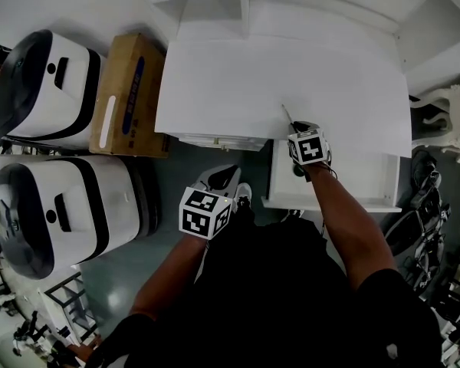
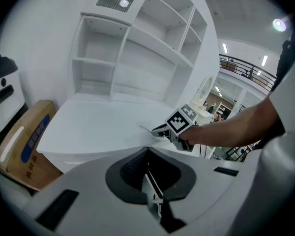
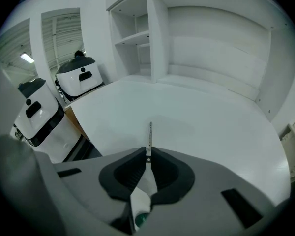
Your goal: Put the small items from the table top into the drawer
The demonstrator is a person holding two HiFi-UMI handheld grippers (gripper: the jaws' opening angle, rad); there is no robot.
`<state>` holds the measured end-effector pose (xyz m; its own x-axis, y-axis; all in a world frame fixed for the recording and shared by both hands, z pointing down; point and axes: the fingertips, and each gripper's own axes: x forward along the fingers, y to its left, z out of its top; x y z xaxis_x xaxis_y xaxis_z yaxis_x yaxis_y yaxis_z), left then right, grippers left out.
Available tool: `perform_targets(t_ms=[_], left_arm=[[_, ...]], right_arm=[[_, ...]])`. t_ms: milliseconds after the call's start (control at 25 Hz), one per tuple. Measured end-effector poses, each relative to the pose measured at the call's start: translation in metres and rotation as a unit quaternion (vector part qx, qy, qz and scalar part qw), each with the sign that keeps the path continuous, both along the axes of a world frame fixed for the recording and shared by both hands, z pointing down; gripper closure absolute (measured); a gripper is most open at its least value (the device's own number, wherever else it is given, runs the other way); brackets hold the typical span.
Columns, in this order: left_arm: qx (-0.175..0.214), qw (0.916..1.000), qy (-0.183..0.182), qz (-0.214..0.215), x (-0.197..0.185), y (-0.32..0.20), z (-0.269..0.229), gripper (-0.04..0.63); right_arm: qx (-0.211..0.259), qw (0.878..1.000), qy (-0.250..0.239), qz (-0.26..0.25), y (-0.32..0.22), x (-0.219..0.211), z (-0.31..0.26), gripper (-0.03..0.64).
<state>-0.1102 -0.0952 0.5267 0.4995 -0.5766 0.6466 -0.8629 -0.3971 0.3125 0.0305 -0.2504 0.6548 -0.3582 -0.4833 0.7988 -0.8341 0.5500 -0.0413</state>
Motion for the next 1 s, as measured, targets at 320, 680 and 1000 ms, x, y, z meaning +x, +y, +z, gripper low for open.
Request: perform_targets(t_ms=[320,680,1000], left_arm=[[0.003,0.9999,0.0,0.01,0.012,0.002,-0.001,0.591],[0.002,0.9997,-0.002,0.024,0.023,0.004,0.0,0.591],[0.003,0.9993,-0.002,0.037,0.041,0.001,0.001,0.591]], right_arm=[[0.027,0.999,-0.002,-0.039,0.023,0.011,-0.016,0.568],[0.056,0.981,0.036,-0.184,0.092,0.041,-0.021,0.568],[-0.006,0.955,0.073,-0.287,0.145,0.071,0.02,0.568]])
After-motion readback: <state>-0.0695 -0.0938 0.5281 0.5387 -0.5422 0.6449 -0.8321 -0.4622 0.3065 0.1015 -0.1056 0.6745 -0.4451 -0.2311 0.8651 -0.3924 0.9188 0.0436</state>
